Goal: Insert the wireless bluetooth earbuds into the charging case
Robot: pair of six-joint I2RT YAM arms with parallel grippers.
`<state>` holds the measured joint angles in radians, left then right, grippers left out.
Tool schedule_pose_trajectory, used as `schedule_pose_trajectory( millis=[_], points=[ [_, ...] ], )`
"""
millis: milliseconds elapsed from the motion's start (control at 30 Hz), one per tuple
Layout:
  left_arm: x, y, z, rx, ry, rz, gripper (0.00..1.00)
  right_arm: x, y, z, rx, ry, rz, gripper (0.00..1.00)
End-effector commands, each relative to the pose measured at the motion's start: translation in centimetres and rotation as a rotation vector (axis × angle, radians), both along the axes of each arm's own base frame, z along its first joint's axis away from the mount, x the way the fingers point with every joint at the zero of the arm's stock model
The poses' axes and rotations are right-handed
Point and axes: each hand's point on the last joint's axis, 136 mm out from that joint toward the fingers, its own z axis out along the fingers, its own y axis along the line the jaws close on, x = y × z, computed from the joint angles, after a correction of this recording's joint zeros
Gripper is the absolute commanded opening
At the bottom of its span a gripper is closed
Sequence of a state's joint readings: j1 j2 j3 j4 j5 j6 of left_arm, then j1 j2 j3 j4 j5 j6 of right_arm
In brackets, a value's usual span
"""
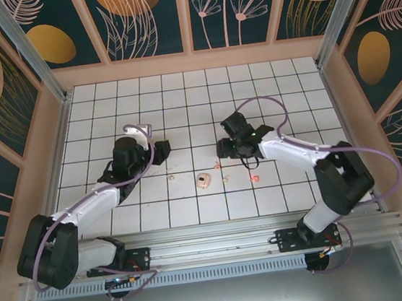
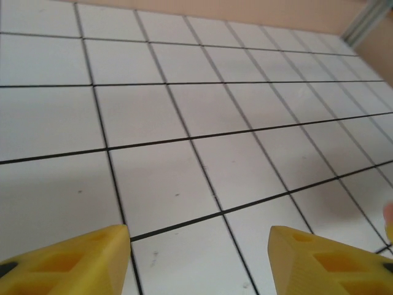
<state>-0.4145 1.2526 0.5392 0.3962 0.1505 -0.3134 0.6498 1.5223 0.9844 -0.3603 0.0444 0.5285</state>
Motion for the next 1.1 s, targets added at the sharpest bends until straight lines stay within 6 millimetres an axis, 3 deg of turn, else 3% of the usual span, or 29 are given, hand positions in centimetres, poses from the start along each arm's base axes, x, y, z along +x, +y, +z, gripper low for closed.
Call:
schedule_pose_trajectory(
  millis=[0, 67, 200, 400, 533, 700, 1067],
  points=[
    [-1.2, -2.4, 4.2, -0.081, -0.201, -0.134, 0.59, 1.7, 3.1, 6.0, 0.285, -0.201, 0.0, 0.54],
    [-2.3, -3.2, 5.0, -0.095, -0.268, -0.2, 0.52, 1.5, 4.2, 8.6, 0.424, -0.273, 0.022, 0.54],
    [-4.7, -4.0, 7.0, -0.138, -0.415, -0.295, 0.51, 0.9, 6.0, 13.0, 0.648, -0.382, 0.08, 0.53],
    [-7.0, -5.0, 7.9, -0.13, -0.527, -0.394, 0.51, -0.2, 8.5, 16.3, 0.836, -0.433, 0.151, 0.52],
    [-7.4, -5.4, 8.2, -0.127, -0.55, -0.409, 0.49, -1.2, 10.6, 17.3, 0.905, -0.415, 0.2, 0.52],
    [-7.9, -5.6, 8.7, -0.135, -0.575, -0.425, 0.52, -2.6, 12.8, 17.0, 0.932, -0.371, 0.228, 0.52],
    [-8.6, -5.9, 9.0, -0.137, -0.595, -0.455, 0.55, -3.6, 15.3, 17.2, 1.027, -0.318, 0.26, 0.52]
  ],
)
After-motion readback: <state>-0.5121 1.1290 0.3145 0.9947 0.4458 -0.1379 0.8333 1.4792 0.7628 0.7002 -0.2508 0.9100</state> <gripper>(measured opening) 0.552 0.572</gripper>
